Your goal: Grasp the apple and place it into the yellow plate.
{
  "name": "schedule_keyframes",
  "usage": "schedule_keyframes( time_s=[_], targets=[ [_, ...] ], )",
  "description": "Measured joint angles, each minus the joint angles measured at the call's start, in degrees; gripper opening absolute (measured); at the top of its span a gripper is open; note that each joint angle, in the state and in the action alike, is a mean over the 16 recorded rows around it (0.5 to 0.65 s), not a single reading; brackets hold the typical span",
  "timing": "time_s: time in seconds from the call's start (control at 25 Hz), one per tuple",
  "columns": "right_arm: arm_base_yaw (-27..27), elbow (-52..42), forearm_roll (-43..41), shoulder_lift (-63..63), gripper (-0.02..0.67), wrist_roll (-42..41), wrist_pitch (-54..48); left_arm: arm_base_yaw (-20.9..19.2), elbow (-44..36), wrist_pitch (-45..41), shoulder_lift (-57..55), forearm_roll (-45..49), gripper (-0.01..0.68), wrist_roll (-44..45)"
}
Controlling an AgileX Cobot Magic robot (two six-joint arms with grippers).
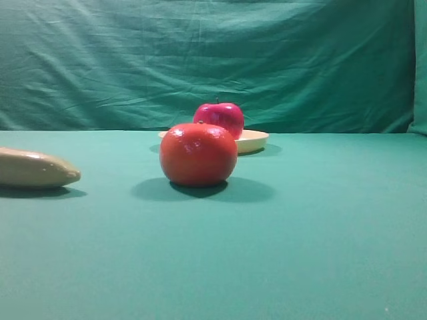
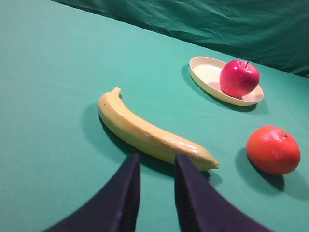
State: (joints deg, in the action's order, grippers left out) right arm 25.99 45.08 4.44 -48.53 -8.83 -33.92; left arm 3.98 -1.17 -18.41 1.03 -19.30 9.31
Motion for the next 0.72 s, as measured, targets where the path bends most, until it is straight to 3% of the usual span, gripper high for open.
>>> schedule_keyframes(
  time_s=[0.32, 0.72],
  targets=[
    [0.0, -8.9, 0.3, 11.9, 0.000, 0.1, -0.2, 0.0, 0.0, 0.0, 0.0, 0.0, 0.157, 0.0],
    [-0.1, -11.1, -0.6, 16.5, 0.000, 1.8, -1.8, 0.0, 0.0, 0.0, 0.0, 0.0, 0.157, 0.0]
  ],
)
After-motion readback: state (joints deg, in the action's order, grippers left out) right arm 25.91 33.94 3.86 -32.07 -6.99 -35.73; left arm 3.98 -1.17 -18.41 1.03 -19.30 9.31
